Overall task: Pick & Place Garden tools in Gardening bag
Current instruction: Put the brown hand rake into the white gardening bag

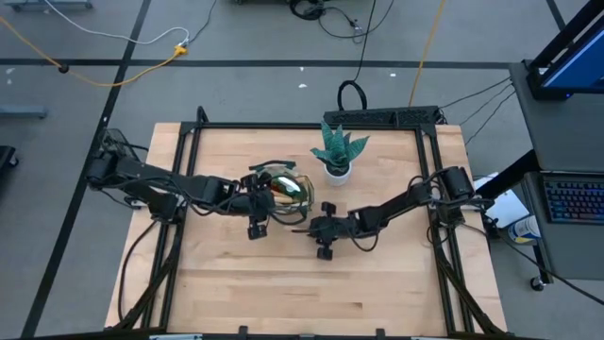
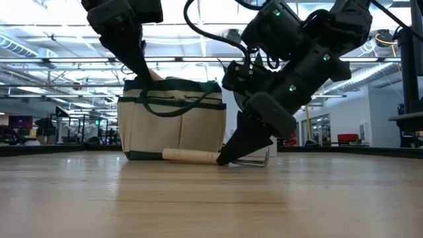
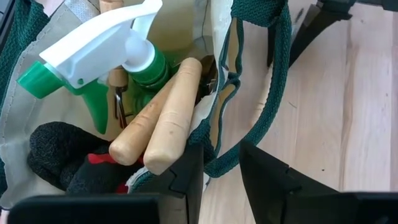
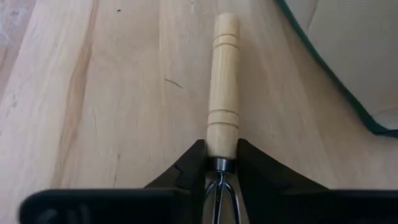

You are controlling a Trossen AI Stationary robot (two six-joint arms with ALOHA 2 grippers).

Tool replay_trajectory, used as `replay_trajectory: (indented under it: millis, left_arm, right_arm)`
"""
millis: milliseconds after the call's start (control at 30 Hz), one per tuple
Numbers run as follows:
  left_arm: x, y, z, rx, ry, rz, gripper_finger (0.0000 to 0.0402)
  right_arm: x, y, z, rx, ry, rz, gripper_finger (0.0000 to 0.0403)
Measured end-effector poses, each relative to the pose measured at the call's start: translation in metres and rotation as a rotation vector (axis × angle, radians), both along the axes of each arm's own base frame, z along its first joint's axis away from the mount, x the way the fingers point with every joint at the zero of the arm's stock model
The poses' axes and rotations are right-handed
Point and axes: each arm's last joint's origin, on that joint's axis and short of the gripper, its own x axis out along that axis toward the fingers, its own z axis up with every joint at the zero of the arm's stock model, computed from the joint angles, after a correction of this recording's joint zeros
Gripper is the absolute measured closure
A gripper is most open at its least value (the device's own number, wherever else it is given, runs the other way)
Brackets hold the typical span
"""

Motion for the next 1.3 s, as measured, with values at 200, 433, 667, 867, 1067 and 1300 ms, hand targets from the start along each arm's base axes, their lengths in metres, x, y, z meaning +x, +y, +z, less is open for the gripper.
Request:
replay_trajectory:
  millis: [200, 433, 667, 867, 1067, 1300]
  left_arm:
    - [0.000, 0.000, 0.000, 0.001, 0.003, -0.001, 0.0291]
    - [0.000, 0.000, 0.000, 0.001, 0.003, -0.002, 0.0291]
    - [-0.001, 0.000, 0.000, 0.002, 0.009, -0.002, 0.0291]
    - [-0.001, 0.000, -0.001, 0.000, 0.013, -0.001, 0.0291]
    - [-0.001, -0.003, 0.002, 0.004, 0.012, -0.019, 0.0291]
    - [0.002, -0.008, 0.012, 0.092, -0.014, -0.070, 0.0291]
  right_arm:
    - [0.000, -0.001, 0.000, -0.010, 0.021, 0.074, 0.0352]
    - [0.002, 0.000, 0.001, 0.008, -0.001, 0.118, 0.0352]
    - [0.006, 0.003, 0.007, 0.013, -0.068, 0.169, 0.0348]
    - [0.000, 0.012, 0.027, 0.005, -0.102, 0.210, 0.0350]
    - [-0.021, 0.021, 0.077, -0.014, -0.132, 0.270, 0.0348]
    - [-0.050, 0.019, 0.141, -0.107, -0.292, 0.267, 0.0347]
